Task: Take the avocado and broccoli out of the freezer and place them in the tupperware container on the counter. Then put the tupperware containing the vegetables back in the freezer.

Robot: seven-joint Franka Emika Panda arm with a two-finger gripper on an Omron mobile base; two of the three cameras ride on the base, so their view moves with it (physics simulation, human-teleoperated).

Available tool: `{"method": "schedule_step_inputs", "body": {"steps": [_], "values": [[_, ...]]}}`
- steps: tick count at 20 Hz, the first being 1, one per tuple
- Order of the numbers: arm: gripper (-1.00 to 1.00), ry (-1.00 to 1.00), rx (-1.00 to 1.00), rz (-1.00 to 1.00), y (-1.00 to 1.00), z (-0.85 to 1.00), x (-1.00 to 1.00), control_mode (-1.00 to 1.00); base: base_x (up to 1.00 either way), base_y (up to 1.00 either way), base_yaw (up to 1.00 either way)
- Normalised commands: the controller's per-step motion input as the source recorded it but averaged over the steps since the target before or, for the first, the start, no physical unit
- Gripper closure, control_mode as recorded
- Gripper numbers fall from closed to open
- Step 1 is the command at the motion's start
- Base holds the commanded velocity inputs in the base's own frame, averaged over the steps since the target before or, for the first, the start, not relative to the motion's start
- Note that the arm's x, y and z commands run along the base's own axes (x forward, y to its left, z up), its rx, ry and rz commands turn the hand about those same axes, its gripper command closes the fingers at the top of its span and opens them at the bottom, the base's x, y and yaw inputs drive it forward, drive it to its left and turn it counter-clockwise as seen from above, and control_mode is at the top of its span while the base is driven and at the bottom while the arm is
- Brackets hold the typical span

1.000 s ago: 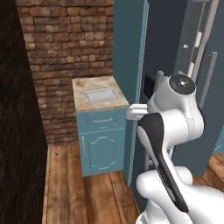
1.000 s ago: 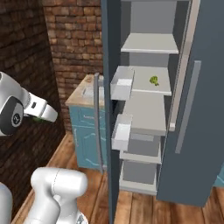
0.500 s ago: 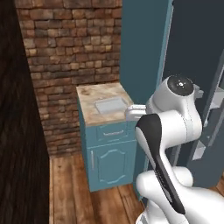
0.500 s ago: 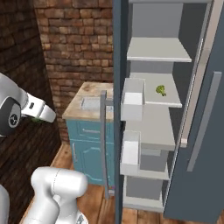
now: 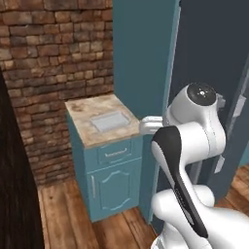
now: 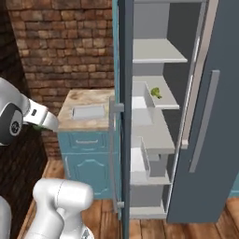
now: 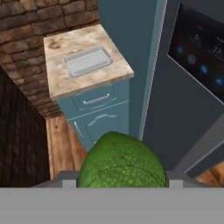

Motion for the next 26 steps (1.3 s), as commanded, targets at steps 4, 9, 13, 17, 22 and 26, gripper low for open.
{"method": "schedule_step_inputs", "body": {"steps": [4,9,13,17,22,26], "values": [[1.00,0.00,0.00,0.00,0.00,0.00,0.00,1.00,-0.05,0.44,-0.29],[1.00,0.00,0.00,0.00,0.00,0.00,0.00,1.00,-0.22,0.61,-0.26],[1.00,0.00,0.00,0.00,0.00,0.00,0.00,1.00,-0.06,0.71,-0.26],[1.00,0.00,0.00,0.00,0.00,0.00,0.00,1.00,0.57,0.65,-0.20],[1.00,0.00,0.00,0.00,0.00,0.00,0.00,1.00,0.94,0.37,-0.19],[1.00,0.00,0.00,0.00,0.00,0.00,0.00,1.00,0.82,0.38,-0.19]]}}
